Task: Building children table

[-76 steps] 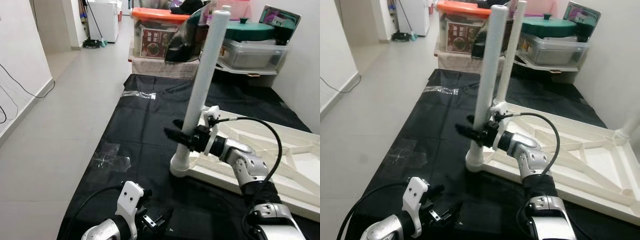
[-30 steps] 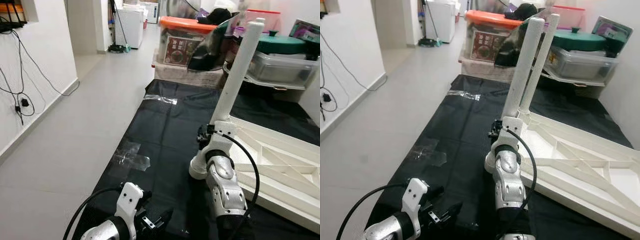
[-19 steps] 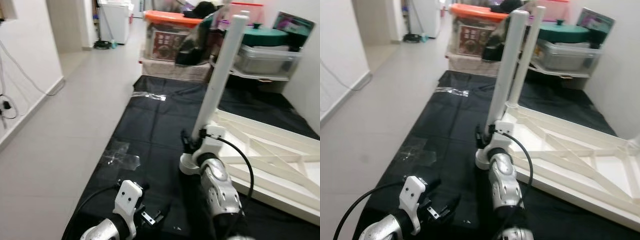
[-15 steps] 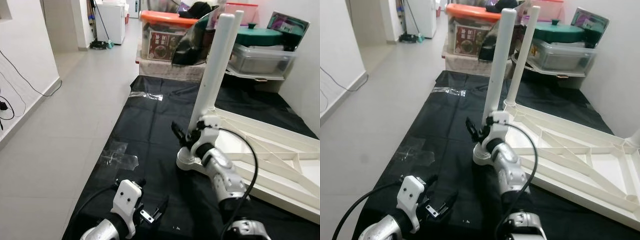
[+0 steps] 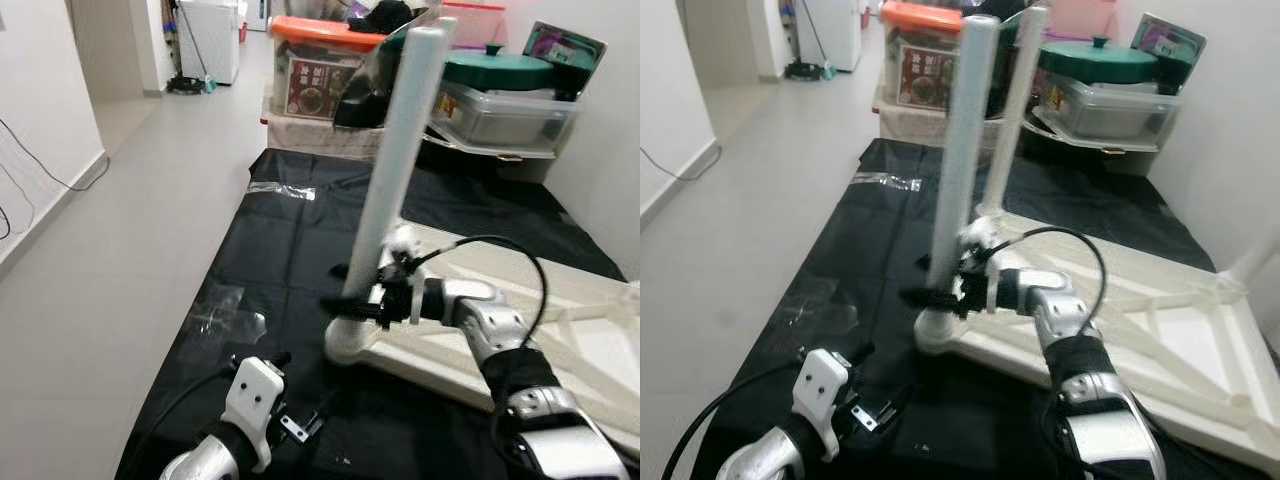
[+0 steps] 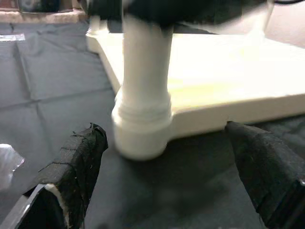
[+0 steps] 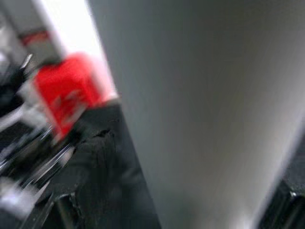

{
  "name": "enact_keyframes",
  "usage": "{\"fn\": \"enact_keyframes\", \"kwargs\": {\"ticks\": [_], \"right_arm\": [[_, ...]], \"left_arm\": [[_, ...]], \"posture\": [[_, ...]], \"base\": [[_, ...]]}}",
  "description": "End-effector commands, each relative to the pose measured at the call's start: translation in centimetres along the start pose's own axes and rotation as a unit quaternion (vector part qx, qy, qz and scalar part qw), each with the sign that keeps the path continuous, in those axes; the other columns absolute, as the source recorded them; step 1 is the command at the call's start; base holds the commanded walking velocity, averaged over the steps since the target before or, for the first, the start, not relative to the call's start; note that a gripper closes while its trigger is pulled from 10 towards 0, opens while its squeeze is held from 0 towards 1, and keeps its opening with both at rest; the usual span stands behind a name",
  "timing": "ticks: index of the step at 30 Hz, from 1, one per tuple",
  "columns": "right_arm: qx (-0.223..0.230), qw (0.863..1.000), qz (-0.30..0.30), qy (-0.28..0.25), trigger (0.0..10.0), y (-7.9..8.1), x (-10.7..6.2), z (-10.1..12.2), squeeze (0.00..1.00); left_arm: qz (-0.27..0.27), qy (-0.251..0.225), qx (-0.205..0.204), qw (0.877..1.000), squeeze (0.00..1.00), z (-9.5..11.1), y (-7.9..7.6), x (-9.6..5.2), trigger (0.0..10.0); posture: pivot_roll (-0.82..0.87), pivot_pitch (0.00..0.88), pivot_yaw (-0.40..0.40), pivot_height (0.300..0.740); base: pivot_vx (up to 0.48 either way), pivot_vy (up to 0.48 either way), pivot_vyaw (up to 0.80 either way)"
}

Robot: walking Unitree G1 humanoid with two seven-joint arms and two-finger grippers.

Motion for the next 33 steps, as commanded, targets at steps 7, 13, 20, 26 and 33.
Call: {"fn": "enact_keyframes", "kwargs": {"ticks": [7, 13, 20, 26, 33], "right_arm": [[-0.011, 0.998, 0.063, -0.028, 0.0, 1.1, 2.5, 0.6, 0.00], [-0.008, 0.996, -0.004, -0.087, 0.0, 0.2, 2.0, 1.1, 0.00], [0.021, 0.945, -0.314, -0.086, 0.0, -2.2, 0.6, -0.5, 0.00], [0.060, 0.790, -0.609, -0.035, 0.0, -2.5, -2.7, -2.6, 0.00], [0.148, 0.653, -0.742, -0.009, 0.0, 1.0, -3.4, -4.5, 0.00]], "left_arm": [[-0.003, 0.003, 0.001, 1.000, 0.00, -0.3, -0.3, 0.0, 10.0], [-0.005, 0.005, 0.000, 1.000, 0.00, -0.4, -0.4, -0.1, 10.0], [-0.008, 0.009, -0.001, 1.000, 0.00, -0.6, -0.4, -0.2, 10.0], [-0.009, 0.011, -0.003, 1.000, 0.00, -0.7, -0.2, -0.2, 10.0], [-0.009, 0.014, -0.003, 1.000, 0.00, -0.7, -0.2, -0.2, 10.0]], "posture": [[0.25, 0.000, -0.141, 0.740], [0.25, 0.000, -0.140, 0.740], [0.24, 0.000, -0.128, 0.740], [0.22, 0.000, -0.119, 0.740], [0.23, 0.000, -0.123, 0.740]], "base": [[0.000, 0.000, 0.00], [0.000, 0.000, 0.00], [0.000, 0.000, 0.00], [0.000, 0.000, 0.00], [0.000, 0.000, 0.00]]}}
Point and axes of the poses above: a point about 5 cm out from each wrist's last joint towards the gripper, its own x axis pointing out of the wrist towards the gripper, its own z axis along the axis of the wrist's last joint, y = z × x, the point moved 1 cm from there along x, pointing out of the wrist towards the gripper, and after that the axes turned 8 degrees about -x, right-handed, at the moved point
